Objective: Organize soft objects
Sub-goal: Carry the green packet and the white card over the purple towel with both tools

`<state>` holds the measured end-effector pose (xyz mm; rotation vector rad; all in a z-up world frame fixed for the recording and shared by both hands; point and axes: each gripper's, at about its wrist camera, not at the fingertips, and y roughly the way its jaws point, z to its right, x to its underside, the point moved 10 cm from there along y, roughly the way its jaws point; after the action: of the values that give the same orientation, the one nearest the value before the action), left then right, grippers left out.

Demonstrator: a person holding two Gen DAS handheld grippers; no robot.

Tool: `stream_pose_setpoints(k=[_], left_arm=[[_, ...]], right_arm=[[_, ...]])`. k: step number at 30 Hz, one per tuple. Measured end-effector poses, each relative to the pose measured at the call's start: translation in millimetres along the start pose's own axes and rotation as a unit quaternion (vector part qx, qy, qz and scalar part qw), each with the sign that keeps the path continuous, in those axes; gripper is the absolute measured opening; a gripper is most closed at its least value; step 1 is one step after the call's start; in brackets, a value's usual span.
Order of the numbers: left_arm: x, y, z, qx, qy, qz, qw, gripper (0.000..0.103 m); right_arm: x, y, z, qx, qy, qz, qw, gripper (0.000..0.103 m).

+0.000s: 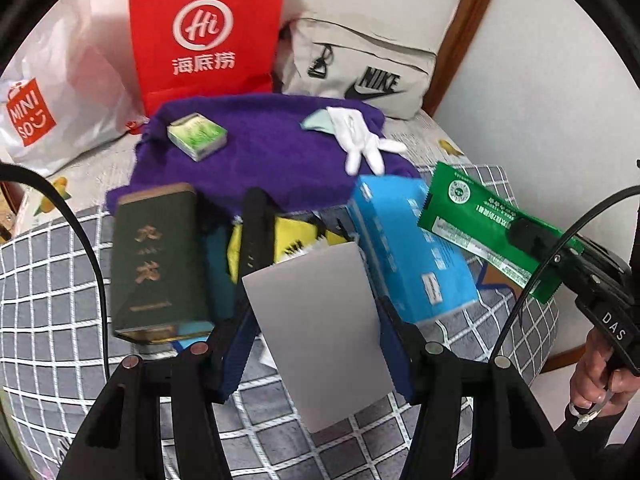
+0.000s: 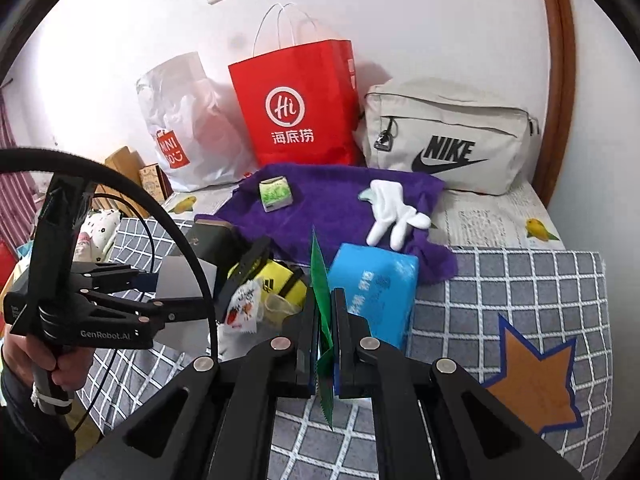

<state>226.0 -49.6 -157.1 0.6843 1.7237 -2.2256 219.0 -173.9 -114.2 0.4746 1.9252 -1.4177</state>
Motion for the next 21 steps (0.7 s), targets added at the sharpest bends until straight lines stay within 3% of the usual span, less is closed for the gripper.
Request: stream_pose_setpoints(k=[21], left_arm=[[-71.9, -19.7, -69.4, -0.041, -0.015, 0.054, 0.9976, 0.056]], right_arm=[[-64.0, 54.8, 10.2, -0.001, -0.014, 0.017, 1.000, 0.005]])
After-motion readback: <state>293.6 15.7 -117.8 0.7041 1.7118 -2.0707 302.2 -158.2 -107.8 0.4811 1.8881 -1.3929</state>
